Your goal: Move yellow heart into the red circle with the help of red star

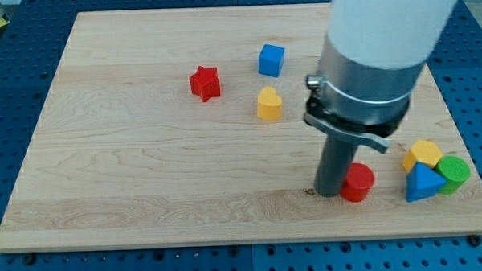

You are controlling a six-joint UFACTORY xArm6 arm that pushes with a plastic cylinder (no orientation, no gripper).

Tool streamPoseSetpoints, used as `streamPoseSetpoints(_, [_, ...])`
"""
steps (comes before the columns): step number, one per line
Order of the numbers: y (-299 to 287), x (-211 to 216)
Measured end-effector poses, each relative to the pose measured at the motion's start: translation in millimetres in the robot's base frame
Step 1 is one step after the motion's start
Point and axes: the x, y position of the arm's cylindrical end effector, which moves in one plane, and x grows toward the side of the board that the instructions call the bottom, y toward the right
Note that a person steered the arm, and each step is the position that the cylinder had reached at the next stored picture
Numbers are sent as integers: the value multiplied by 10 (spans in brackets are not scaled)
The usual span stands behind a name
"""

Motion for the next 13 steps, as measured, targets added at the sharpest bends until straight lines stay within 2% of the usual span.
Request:
streamPoseSetpoints(2, [453,8])
streamPoseSetpoints(3, [82,-37])
streamPoseSetpoints(6, [-2182,-1412])
streamPoseSetpoints(7, [-2419,-1518])
streamPoseSetpoints(8, [-2259,-1948])
streamPoseSetpoints(9, [-2198,-1973])
streamPoseSetpoints(12, [-1214,-1818])
streamPoseSetpoints(13, [-1158,-1532])
